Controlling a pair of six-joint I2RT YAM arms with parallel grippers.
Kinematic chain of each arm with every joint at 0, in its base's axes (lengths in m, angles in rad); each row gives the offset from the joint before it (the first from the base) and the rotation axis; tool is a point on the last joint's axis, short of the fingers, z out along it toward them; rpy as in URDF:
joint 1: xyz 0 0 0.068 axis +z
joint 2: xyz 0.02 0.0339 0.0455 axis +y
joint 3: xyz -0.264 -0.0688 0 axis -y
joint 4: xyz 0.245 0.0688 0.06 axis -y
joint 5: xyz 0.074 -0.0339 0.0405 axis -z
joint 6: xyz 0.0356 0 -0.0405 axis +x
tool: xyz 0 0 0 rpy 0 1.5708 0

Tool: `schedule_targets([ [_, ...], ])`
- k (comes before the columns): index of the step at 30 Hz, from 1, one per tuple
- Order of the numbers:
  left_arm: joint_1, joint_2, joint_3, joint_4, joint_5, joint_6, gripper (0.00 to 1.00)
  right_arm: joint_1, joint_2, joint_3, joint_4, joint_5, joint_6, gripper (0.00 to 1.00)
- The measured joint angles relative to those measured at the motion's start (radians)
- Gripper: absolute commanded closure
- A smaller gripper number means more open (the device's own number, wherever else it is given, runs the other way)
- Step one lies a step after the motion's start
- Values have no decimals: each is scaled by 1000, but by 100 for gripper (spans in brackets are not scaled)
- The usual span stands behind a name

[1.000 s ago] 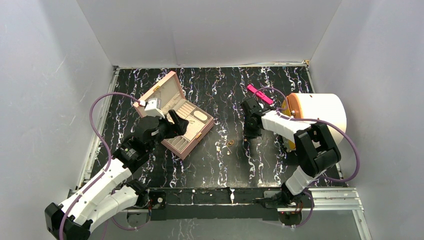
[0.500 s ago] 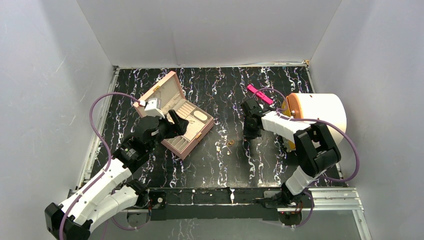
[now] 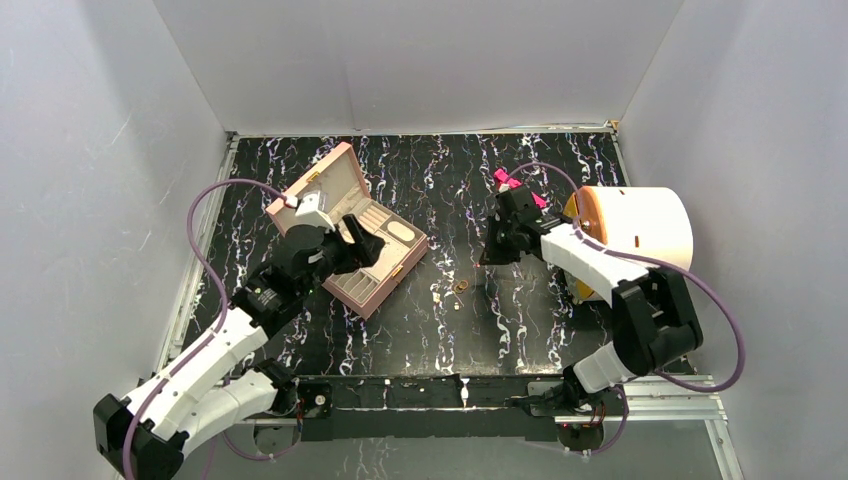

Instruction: Organize the mixed jewelry

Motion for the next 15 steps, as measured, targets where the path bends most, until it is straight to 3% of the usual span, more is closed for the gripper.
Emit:
schedule_targets([
  [8, 0, 42, 40, 14, 130, -140, 25, -30, -133, -104, 228, -309, 0, 100],
  [15, 0, 50, 18, 110, 264, -303, 26, -30, -173, -218, 532, -559, 125, 100],
])
